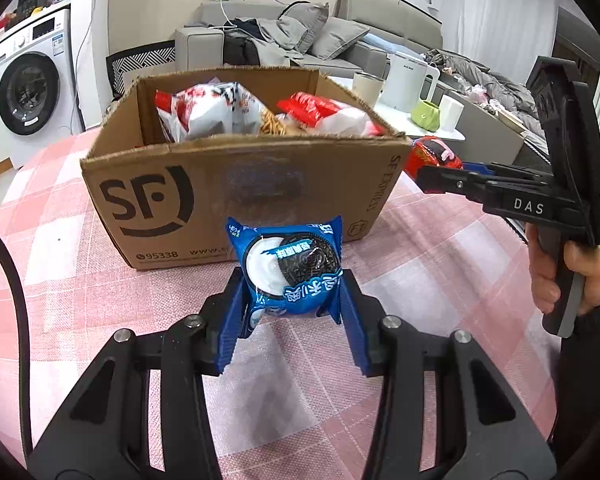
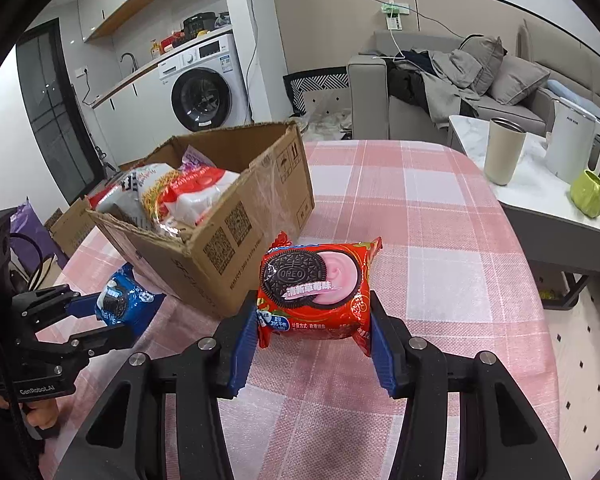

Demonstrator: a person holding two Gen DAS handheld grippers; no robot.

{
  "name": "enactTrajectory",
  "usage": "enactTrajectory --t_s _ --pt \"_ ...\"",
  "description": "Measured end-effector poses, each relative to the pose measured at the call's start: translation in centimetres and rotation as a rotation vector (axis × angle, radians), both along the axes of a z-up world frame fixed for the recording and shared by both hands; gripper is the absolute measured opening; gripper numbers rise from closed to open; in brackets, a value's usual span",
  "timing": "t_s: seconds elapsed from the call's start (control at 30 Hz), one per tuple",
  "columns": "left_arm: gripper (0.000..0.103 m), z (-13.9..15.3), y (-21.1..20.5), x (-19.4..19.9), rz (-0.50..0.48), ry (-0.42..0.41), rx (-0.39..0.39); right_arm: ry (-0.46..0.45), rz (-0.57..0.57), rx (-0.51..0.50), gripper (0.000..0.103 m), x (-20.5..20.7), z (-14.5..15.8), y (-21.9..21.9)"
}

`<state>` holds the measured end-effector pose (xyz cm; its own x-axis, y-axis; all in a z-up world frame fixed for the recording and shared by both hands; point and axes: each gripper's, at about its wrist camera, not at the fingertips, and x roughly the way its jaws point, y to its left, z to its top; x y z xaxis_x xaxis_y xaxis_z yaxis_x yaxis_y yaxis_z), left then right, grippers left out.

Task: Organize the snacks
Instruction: 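Lift both Oreo packs and carry them over the cardboard box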

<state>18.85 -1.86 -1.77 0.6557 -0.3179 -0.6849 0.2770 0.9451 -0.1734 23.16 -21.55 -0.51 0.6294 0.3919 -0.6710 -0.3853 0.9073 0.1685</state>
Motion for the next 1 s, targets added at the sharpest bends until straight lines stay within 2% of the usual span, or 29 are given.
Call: enactTrajectory --t_s 0.53,0.73,1.0 --pt "0.042 6.5 3.1 -2.5 0.012 -0.088 -0.058 -0.081 -0.001 0.041 0.050 -2.2 3.8 -0.3" --pt "0.042 9.1 5.1 -3.0 0.054 -0.133 -0.064 -0.094 0.021 0.051 0.051 -2.3 5.0 0.7" --pt "0.042 12.1 7.2 -1.8 0.129 -0.170 -0.038 -0.107 0.077 0.046 0.051 -1.9 6.4 3.9"
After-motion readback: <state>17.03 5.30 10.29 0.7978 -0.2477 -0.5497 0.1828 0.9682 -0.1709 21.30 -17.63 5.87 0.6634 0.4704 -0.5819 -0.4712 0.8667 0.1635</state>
